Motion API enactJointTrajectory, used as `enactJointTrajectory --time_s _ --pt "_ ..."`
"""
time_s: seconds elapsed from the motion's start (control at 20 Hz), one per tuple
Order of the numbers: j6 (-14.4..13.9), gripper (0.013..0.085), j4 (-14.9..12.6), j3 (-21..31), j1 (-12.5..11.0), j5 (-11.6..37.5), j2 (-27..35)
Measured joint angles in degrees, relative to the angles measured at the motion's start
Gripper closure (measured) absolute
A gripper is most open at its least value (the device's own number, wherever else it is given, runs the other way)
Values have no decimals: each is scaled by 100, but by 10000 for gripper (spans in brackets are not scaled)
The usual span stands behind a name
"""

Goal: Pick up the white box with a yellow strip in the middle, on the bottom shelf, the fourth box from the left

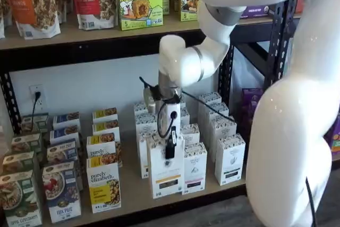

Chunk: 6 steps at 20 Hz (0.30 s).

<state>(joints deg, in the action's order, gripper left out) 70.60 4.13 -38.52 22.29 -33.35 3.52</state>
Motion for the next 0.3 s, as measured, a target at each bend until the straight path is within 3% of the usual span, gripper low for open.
enactJointTrajectory --time_s 0.3 --pt "-30 490 -46 31 -26 -316 -422"
